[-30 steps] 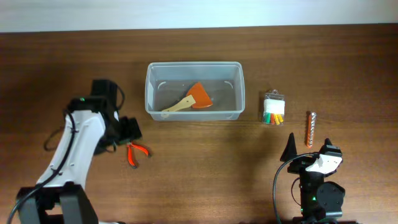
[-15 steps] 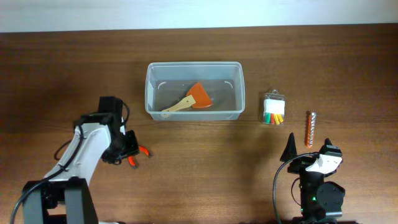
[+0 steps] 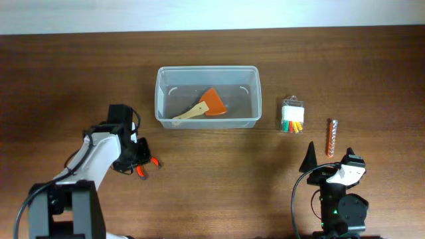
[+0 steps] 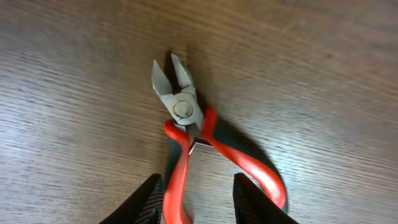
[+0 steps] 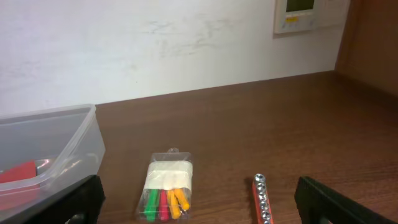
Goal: Pack container
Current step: 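Close the left gripper on the pliers handles and lift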
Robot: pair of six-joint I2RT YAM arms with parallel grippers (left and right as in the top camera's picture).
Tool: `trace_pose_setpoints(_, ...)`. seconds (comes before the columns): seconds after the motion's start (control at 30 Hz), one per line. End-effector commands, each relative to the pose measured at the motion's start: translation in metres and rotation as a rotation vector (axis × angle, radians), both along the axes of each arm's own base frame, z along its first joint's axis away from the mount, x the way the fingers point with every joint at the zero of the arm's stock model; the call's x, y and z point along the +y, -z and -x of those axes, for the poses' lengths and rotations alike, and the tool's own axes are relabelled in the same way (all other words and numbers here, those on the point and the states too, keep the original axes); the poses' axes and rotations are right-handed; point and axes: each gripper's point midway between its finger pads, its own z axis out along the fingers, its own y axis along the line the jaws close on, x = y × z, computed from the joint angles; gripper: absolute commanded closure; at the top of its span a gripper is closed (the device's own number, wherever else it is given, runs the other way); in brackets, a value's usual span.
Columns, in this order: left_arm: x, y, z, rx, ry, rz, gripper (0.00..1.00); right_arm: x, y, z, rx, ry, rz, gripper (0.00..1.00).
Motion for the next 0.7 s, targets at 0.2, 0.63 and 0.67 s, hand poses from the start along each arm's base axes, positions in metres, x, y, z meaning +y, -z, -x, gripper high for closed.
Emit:
trace_pose_setpoints(0.2, 0.001, 0.0112, 0.0133, 0.064, 0.008, -0.004, 0.61, -0.0005, 0.003, 0.0, 0.003, 0.001, 0.002, 0.01)
trace_pose_setpoints(0.63, 0.0081, 0.0201, 0.016, 0.054, 0.006, -0.046, 0.69, -0.0005, 0.003, 0.0, 0.003, 0.001, 0.003, 0.01)
trace_pose_setpoints(0.67, 0.0081, 0.0201, 0.0152, 0.051, 0.006, -0.046, 0.74, -0.0005, 0.003, 0.0, 0.003, 0.001, 0.003, 0.01)
